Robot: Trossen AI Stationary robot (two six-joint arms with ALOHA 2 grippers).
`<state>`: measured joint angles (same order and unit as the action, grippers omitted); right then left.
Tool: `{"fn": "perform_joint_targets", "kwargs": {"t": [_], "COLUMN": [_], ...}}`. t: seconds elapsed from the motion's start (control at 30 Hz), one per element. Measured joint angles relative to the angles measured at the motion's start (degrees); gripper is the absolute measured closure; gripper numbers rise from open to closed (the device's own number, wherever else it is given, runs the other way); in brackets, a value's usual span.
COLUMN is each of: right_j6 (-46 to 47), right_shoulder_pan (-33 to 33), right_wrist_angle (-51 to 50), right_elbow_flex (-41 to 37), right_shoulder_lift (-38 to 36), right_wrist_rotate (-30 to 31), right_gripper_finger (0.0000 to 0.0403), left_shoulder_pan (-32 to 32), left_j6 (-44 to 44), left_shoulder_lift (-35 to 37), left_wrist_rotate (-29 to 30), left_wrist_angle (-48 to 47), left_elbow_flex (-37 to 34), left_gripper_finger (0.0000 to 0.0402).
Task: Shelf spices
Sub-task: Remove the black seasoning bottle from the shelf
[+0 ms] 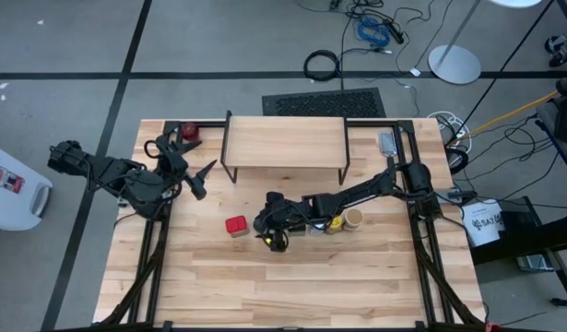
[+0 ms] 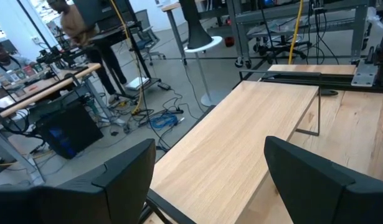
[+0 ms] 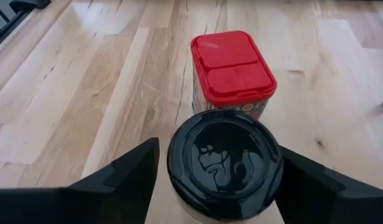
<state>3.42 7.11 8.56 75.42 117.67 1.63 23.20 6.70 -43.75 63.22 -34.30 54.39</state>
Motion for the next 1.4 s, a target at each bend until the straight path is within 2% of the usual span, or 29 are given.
{"fn": "perform_joint_targets", "kwargs": {"t": [0.67, 1.07, 1.4], "right_j6": [-0.2, 2.2, 4.3], "right_shoulder_pan": [0.0, 0.0, 0.0], "right_wrist_angle": [-0.2, -5.9, -9.3], "right_elbow_flex": [0.8, 4.3, 5.0], "right_shoulder_lift": [-0.1, -0.3, -0.3], "right_wrist_rotate": [0.0, 0.0, 0.1], "right_gripper_finger": [0.0142, 0.0103, 0.0099], "left_shoulder_pan": [0.0, 0.0, 0.0], "left_j6": [0.0, 0.0, 0.1], "left_shoulder_lift": [0.0, 0.0, 0.0], "left_wrist_rotate": [0.0, -0.1, -1.6], "left_wrist_angle": [0.0, 0.0, 0.0], "left_elbow_flex": [0.0, 0.0, 0.0], "left_gripper_finger": [0.0091, 0.0091, 0.0091]}}
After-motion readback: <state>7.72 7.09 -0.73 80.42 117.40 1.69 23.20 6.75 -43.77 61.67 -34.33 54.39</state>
